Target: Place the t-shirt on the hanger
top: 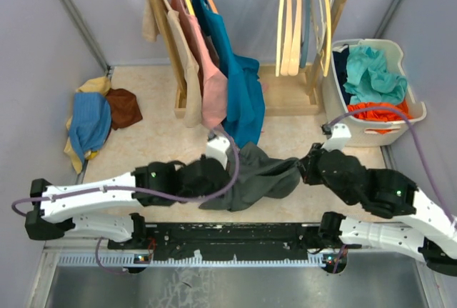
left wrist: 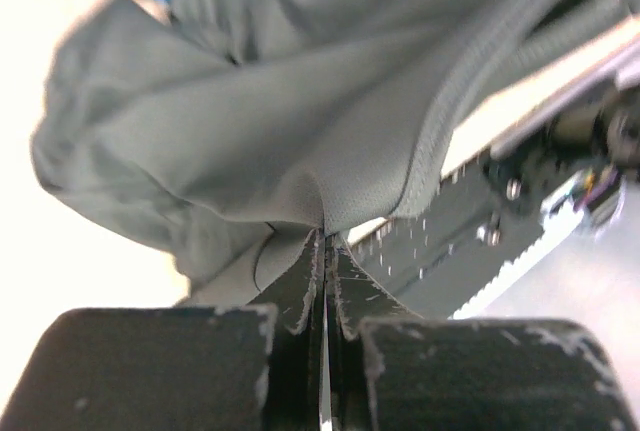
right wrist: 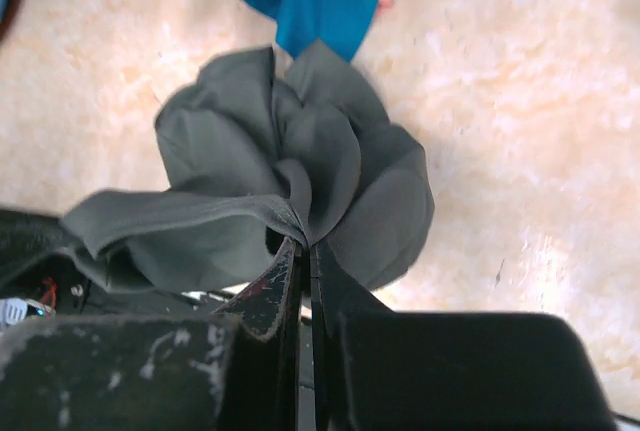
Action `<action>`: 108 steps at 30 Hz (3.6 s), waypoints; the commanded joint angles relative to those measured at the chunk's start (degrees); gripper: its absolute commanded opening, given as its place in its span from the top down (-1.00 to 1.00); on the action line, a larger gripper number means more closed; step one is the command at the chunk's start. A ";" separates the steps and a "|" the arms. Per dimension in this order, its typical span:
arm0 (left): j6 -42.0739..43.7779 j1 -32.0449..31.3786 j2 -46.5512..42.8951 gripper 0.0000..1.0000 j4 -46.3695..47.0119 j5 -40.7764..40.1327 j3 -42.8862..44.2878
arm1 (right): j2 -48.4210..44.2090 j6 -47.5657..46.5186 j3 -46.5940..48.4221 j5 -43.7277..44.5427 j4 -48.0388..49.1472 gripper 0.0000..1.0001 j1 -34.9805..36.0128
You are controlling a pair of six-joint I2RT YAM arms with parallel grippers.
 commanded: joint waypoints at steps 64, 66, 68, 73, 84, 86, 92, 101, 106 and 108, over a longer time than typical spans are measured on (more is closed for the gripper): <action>27.97 26.83 29.21 -0.46 18.61 6.55 55.75 | 13.15 -5.47 -18.95 -14.09 26.91 1.00 -9.11; 28.31 26.99 31.85 -0.47 20.59 4.72 58.09 | 12.62 -5.21 -19.09 -14.27 26.95 1.00 -9.09; 28.28 27.33 33.93 -0.48 22.25 3.48 60.05 | 12.17 -5.04 -19.18 -14.35 26.99 1.00 -9.13; 28.76 28.27 37.93 -0.47 26.06 -0.10 62.46 | 11.41 -4.93 -19.18 -14.44 26.79 1.00 -9.13; 29.03 29.68 44.58 -0.45 28.73 -0.95 67.92 | 8.57 -4.71 -20.18 -14.31 25.77 1.00 -9.13; 28.67 29.74 44.90 -0.45 28.84 -0.69 67.82 | 8.35 -4.71 -20.48 -14.41 25.88 1.00 -9.10; 29.99 29.80 46.56 -0.45 29.42 -2.55 68.66 | 7.28 -4.96 -21.12 -14.23 25.70 1.00 -9.14; 32.40 30.45 48.17 -0.46 30.72 -6.08 69.59 | 7.03 -5.39 -21.01 -14.16 26.06 1.00 -9.16; 33.51 30.88 49.00 -0.45 32.33 -5.99 70.28 | 7.12 -5.57 -21.37 -14.14 26.37 1.00 -9.18; 33.57 31.01 49.30 -0.39 32.73 -5.68 70.64 | 7.21 -5.62 -21.54 -14.23 26.53 1.00 -9.19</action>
